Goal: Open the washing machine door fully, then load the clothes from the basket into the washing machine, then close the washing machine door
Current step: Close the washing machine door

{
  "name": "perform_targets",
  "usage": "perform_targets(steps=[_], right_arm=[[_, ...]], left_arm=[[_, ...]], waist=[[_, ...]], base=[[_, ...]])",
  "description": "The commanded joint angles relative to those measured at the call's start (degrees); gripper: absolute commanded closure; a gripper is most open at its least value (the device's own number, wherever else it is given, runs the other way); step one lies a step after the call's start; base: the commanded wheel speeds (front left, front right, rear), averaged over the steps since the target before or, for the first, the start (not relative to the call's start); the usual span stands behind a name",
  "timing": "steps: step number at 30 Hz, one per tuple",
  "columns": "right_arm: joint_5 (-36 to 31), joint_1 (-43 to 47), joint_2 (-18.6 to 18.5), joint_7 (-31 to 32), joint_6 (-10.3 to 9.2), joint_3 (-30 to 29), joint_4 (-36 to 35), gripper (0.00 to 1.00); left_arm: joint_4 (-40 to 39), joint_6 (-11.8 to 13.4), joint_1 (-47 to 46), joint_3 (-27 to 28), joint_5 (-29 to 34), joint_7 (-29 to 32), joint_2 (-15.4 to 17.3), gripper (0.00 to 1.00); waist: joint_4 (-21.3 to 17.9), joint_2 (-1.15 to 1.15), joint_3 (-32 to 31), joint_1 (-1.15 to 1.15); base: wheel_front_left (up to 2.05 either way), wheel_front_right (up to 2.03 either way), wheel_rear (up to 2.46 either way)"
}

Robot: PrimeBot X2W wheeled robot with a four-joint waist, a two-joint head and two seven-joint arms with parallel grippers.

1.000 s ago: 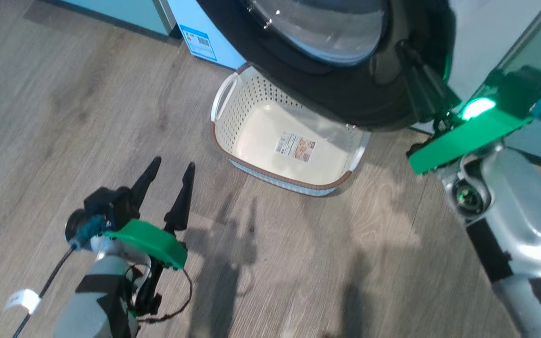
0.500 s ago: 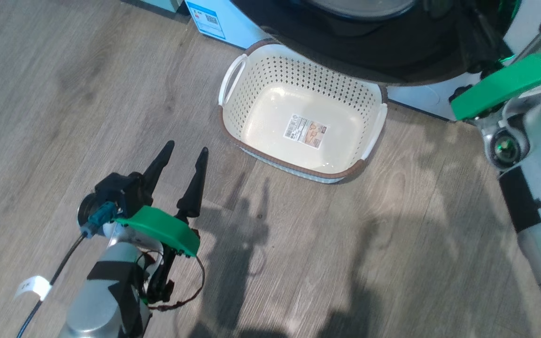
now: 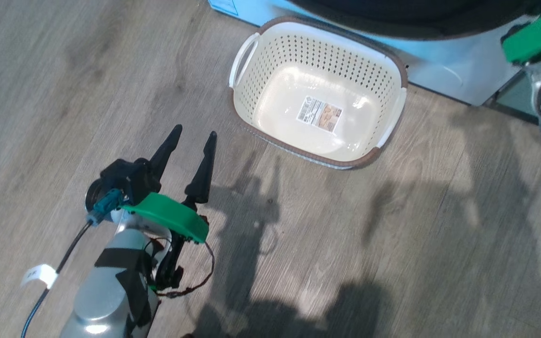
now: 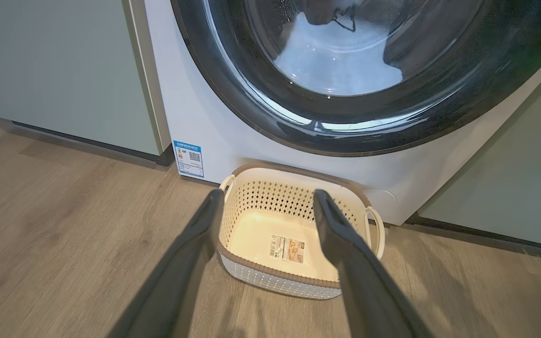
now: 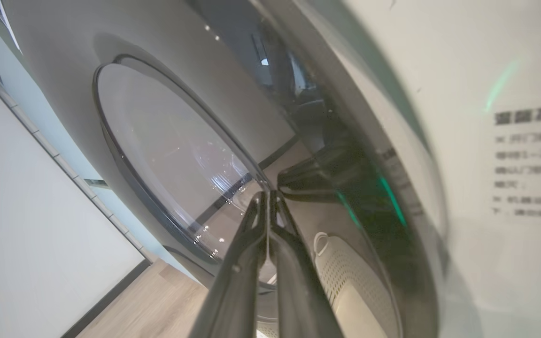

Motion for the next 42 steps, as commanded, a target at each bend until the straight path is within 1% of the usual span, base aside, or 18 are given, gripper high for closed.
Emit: perform_targets(steps=[1, 6, 16, 23, 27, 32, 38, 39, 42], right_arm=[[-0.7, -2.4, 0.7, -0.4, -0.17, 0.2, -1.4, 1.0], [-1.3, -4.2, 0.9, -0.4, -0.17, 0.0, -0.9, 1.0], [-1.8, -6.7, 0.9, -0.4, -0.17, -2.6, -1.3, 1.0], [-2.0, -6.4, 1.2, -0.4, -0.17, -1.9, -1.8, 1.0], [-1.2, -4.8, 1.6, -0.4, -0.17, 0.0, -2.6, 1.0], [0.5, -1.0, 2.0, -0.4, -0.17, 3.9, -4.4, 1.0], [3.7, 5.9, 2.3, -0.4, -0.17, 9.9, -7.2, 1.0], [4.4, 8.3, 2.4, -0.4, -0.17, 12.0, -8.3, 1.0], [5.6, 11.7, 2.4, -0.4, -0.17, 14.8, -9.9, 1.0]], left_arm=[[-1.7, 0.0, -1.5, 1.6, 0.1, -0.4, 1.0, 0.0], [-1.6, 0.0, -2.2, 1.5, 0.1, -0.4, 0.6, 0.0], [-1.8, 0.0, -3.2, 1.7, -0.1, -0.4, 0.6, 0.0], [-1.5, 0.0, -3.4, 1.8, -0.1, -0.4, 0.7, 0.0], [-1.1, 0.0, -3.1, 1.8, -0.1, -0.4, 0.7, 0.0], [-0.6, 0.0, -2.2, 2.0, 0.1, -0.4, 1.2, 0.0], [0.0, 0.0, -0.3, 2.1, 0.3, -0.4, 2.4, 0.0], [0.2, 0.0, 0.4, 2.2, 0.5, -0.4, 3.1, 0.0], [0.5, 0.0, 1.1, 2.7, 0.8, -0.4, 4.1, 0.0]], waist=[[0.1, 0.0, 0.8, 0.0], [0.0, 0.0, 1.8, 0.0], [-0.1, 0.0, 3.6, 0.0], [-0.2, 0.0, 3.4, 0.0], [-0.3, 0.0, 2.2, 0.0], [-0.6, 0.0, -0.9, 0.0], [-1.3, 0.0, -6.6, 0.0], [-1.6, 0.0, -8.6, 0.0], [-2.2, 0.0, -11.4, 0.0]], base=[[0.0, 0.0, 0.0], [0.0, 0.0, 0.0], [0.0, 0.0, 0.0], [0.0, 0.0, 0.0], [0.0, 0.0, 0.0], [0.0, 0.0, 0.0], [0.0, 0.0, 0.0], [0.0, 0.0, 0.0], [0.0, 0.0, 0.0]])
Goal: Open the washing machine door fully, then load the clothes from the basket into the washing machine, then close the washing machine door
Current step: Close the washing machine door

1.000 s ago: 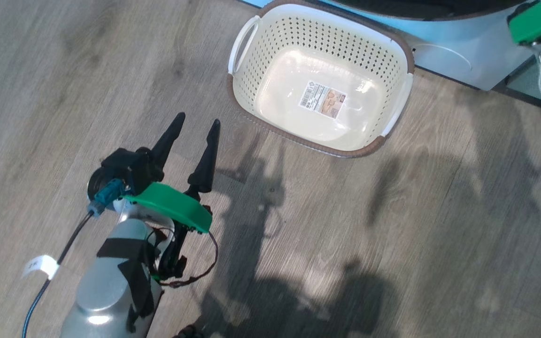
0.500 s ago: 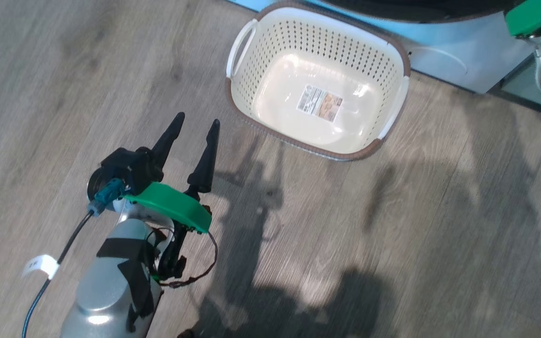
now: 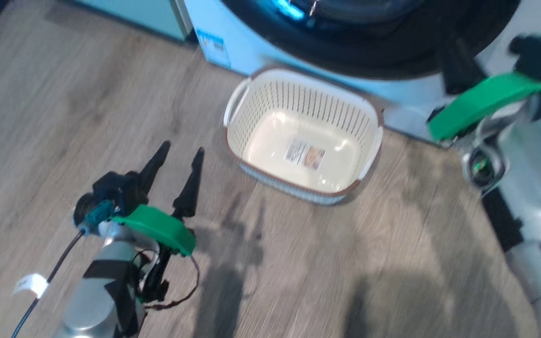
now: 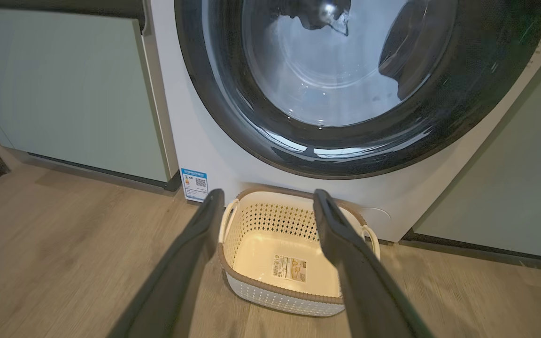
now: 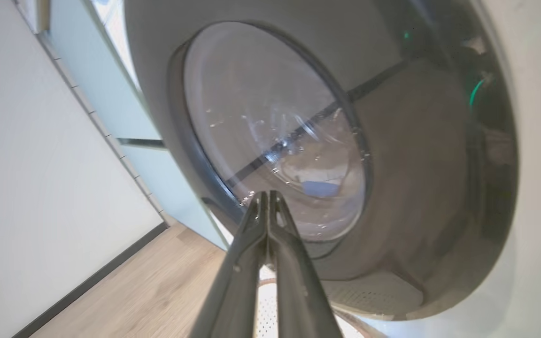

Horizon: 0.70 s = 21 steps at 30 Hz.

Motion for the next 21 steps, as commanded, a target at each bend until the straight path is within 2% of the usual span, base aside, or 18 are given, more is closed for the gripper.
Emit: perform_targets(steps=[1, 6, 7, 9, 10, 11, 21], right_arm=[[0.7, 0.6, 1.6, -0.4, -0.19, 0.9, -2.3, 1.0], [2.4, 5.5, 1.6, -0.4, -0.19, 2.9, -4.0, 0.99], [2.5, 6.4, 1.6, -0.4, -0.19, 2.9, -4.2, 0.69], [2.5, 8.1, 1.6, -0.4, -0.19, 2.7, -4.7, 0.4], [2.4, 9.1, 1.6, -0.4, -0.19, 2.5, -5.0, 0.09], [2.4, 10.1, 1.6, -0.4, -0.19, 2.2, -5.2, 0.0], [0.3, 19.9, 1.6, -0.4, -0.19, -2.6, -8.3, 0.0]], left_arm=[[-1.3, 0.0, -0.7, 2.5, 0.7, -0.4, 2.2, 0.0], [-0.6, 0.0, 0.5, 3.2, 0.9, -0.4, 3.8, 0.0], [-0.4, 0.0, 0.7, 3.3, 0.9, -0.4, 4.2, 0.0], [-0.1, 0.0, 1.1, 3.8, 0.8, -0.4, 4.8, 0.0], [0.0, 0.0, 1.3, 4.2, 0.8, -0.4, 5.1, 0.0], [0.1, 0.0, 1.5, 4.6, 0.9, -0.4, 5.4, 0.0], [2.1, 0.0, 4.4, 5.6, -0.4, -0.4, 7.4, 0.0]], waist=[[-0.9, 0.0, -3.1, 0.0], [-2.2, 0.0, -7.2, 0.0], [-2.5, 0.0, -7.9, 0.0], [-3.0, 0.0, -9.3, 0.0], [-3.3, 0.0, -10.0, 0.0], [-3.6, 0.0, -10.6, 0.0], [-6.1, 0.0, -16.0, 0.0]], base=[[0.0, 0.0, 0.0], [0.0, 0.0, 0.0], [0.0, 0.0, 0.0], [0.0, 0.0, 0.0], [0.0, 0.0, 0.0], [0.0, 0.0, 0.0], [0.0, 0.0, 0.0]])
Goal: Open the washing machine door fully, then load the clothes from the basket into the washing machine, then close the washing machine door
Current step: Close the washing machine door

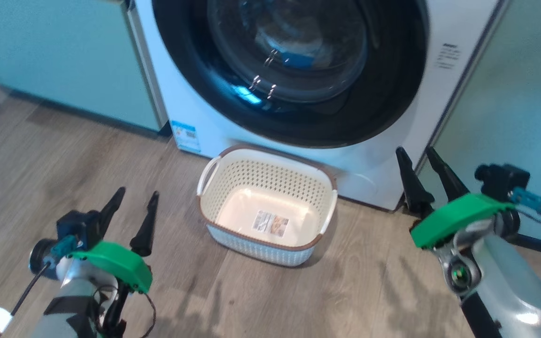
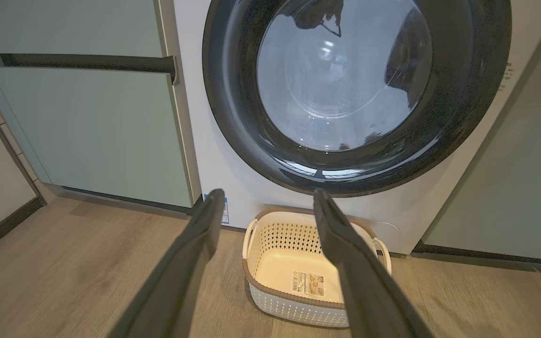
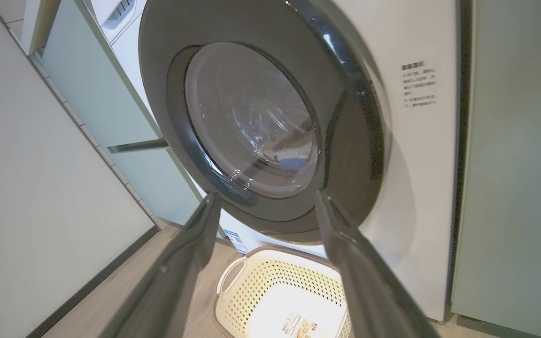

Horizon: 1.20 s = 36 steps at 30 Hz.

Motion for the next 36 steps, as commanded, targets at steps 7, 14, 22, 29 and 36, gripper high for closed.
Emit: perform_targets(steps=[7, 14, 22, 29, 36], right_arm=[[-4.4, 5.6, 0.5, -0.4, -0.19, -5.3, -7.0, 0.0], [-9.1, 12.5, -0.1, -0.4, -0.19, -11.7, -12.1, 0.0], [-13.4, 17.9, 0.2, -0.4, -0.19, -18.1, -16.7, 0.0], [-16.0, 21.8, 0.4, -0.4, -0.19, -20.5, -19.0, 0.0], [-17.1, 24.9, 0.6, -0.4, -0.19, -23.0, -20.3, 0.0]], left_arm=[[-0.5, 0.0, -1.2, 2.8, -2.7, -0.4, 3.3, 0.0], [-0.3, 0.0, -0.1, 2.9, -3.4, -0.4, 3.9, 0.0], [0.2, 0.0, 1.0, 3.2, -4.0, -0.4, 3.8, 0.0], [0.3, 0.0, 1.1, 3.3, -4.6, -0.4, 3.4, 0.0], [1.4, 0.0, 0.3, 3.6, -4.9, -0.4, 3.3, 0.0]], waist=[[-3.3, -0.01, -3.0, 0.01], [-5.4, -0.01, -4.4, 0.01], [-7.8, -0.01, -5.3, 0.01], [-8.7, -0.01, -5.4, 0.01], [-8.6, -0.01, -5.2, 0.01]], base=[[0.0, 0.0, 0.0], [0.0, 0.0, 0.0], [0.0, 0.0, 0.0], [0.0, 0.0, 0.0], [0.0, 0.0, 0.0]])
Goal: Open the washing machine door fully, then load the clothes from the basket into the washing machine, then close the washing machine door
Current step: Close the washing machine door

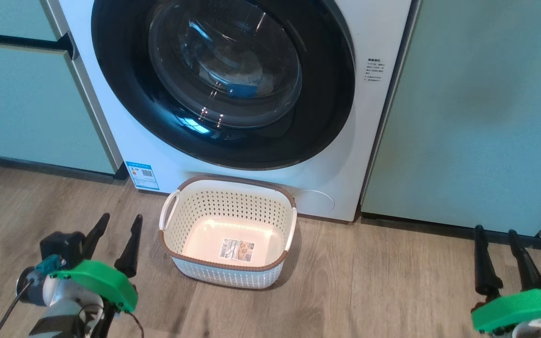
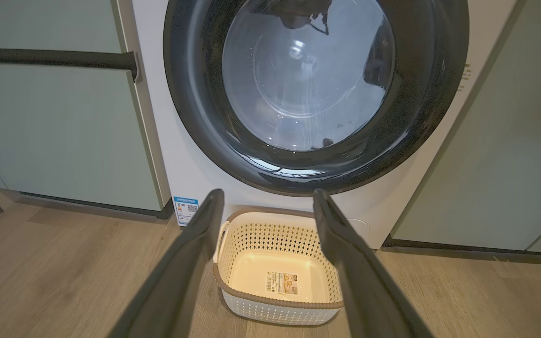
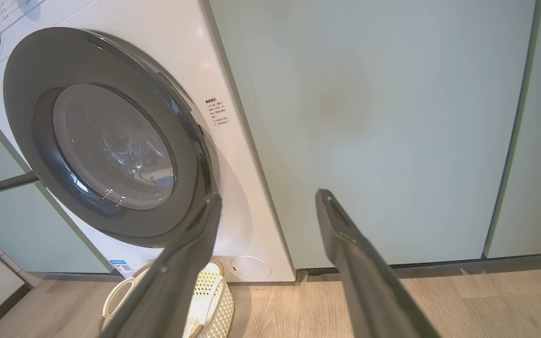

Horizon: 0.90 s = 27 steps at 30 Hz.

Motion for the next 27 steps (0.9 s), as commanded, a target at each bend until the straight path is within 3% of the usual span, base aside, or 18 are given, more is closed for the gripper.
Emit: perform_targets(steps=[1, 27], right_arm=[[-0.9, -1.0, 0.1, -0.4, -0.19, 0.7, -2.3, 0.0], [-1.0, 0.3, 0.2, -0.4, -0.19, -0.1, -3.0, 0.0]], left_arm=[[-1.3, 0.0, -3.4, 3.0, -0.2, -0.4, 1.6, 0.0], [0.7, 0.0, -3.8, 4.5, 0.7, -0.4, 0.9, 0.0]], waist=[[0.0, 0.0, 0.1, 0.01], [-1.2, 0.0, 0.4, 0.01]], base=[[0.0, 0.0, 0.0], [0.0, 0.0, 0.0]])
